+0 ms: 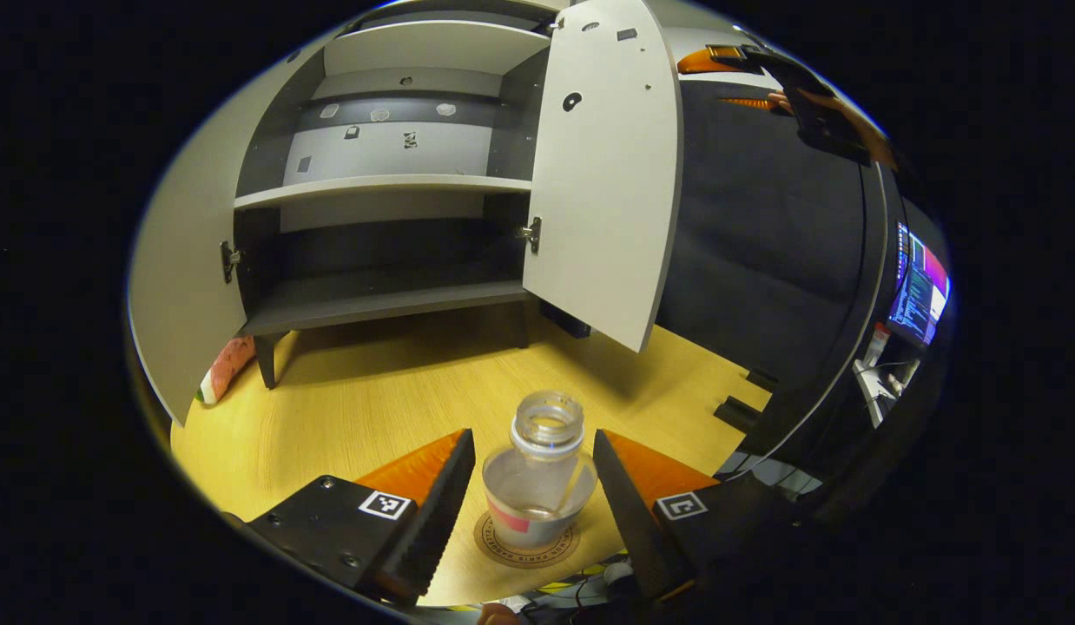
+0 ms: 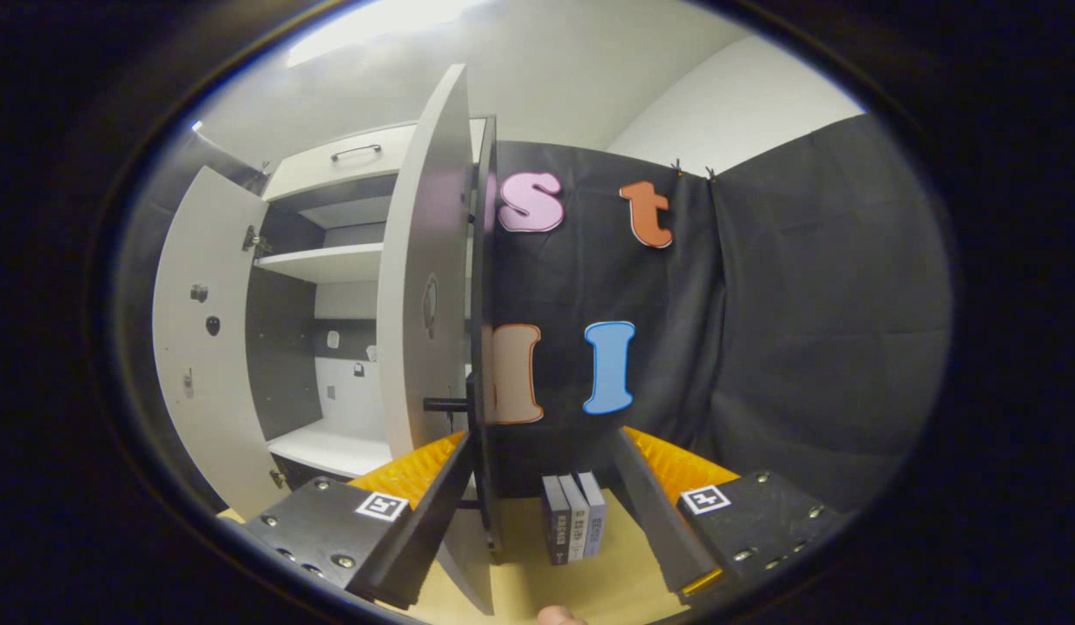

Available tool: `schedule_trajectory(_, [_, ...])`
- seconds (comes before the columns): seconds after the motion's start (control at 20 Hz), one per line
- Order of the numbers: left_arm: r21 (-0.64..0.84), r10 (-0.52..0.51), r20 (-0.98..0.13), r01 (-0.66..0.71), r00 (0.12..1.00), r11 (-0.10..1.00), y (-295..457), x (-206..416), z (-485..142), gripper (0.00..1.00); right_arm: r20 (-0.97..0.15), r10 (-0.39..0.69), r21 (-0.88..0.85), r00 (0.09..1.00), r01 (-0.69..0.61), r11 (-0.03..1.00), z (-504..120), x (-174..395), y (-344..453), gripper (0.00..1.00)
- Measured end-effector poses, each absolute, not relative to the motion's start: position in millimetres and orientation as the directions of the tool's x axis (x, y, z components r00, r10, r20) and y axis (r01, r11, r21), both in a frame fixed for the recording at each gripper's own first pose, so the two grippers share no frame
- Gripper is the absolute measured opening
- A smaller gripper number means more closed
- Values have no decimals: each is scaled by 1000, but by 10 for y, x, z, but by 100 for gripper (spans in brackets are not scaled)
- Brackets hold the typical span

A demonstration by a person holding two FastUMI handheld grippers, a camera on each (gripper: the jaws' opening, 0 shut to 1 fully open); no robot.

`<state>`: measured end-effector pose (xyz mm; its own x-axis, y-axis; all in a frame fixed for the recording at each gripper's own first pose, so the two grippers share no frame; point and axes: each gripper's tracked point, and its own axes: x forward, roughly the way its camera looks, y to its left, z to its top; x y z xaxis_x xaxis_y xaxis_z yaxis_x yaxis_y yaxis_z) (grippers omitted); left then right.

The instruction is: Grasp the bottle in the cabinet with the left hand and place it on the coaster, then close the right door with the right hand and the left door with the left hand.

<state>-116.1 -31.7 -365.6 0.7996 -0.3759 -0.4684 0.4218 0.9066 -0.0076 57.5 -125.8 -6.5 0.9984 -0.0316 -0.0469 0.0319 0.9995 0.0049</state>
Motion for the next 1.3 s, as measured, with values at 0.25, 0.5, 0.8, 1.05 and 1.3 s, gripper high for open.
schedule_trajectory(0.25, [2, -358, -429, 398, 829, 918, -351, -1030, -3321, 87, -42, -33, 16, 999, 34, 999, -73, 589, -1310, 100])
schedule_trajectory(0.5, [61, -278, -338, 316, 899, 947, -262, -725, -2667, 87, -30, -30, 35, 999, 31, 999, -61, 619, -1382, 99])
schedule_trajectory(0.8, [72, -176, -227, 197, 958, 978, -195, -247, -1767, 87, -26, -34, 52, 999, 35, 998, -95, 684, -1474, 100])
schedule_trajectory(1.05, [31, -97, -165, 103, 982, 994, -124, 140, -1085, 87, -18, -33, 71, 999, 35, 997, -76, 707, -1455, 99])
schedule_trajectory(1.3, [69, -29, -178, 42, 984, 997, 20, 294, -669, 87, -1, -35, 55, 999, 35, 998, -39, 729, -1418, 98])
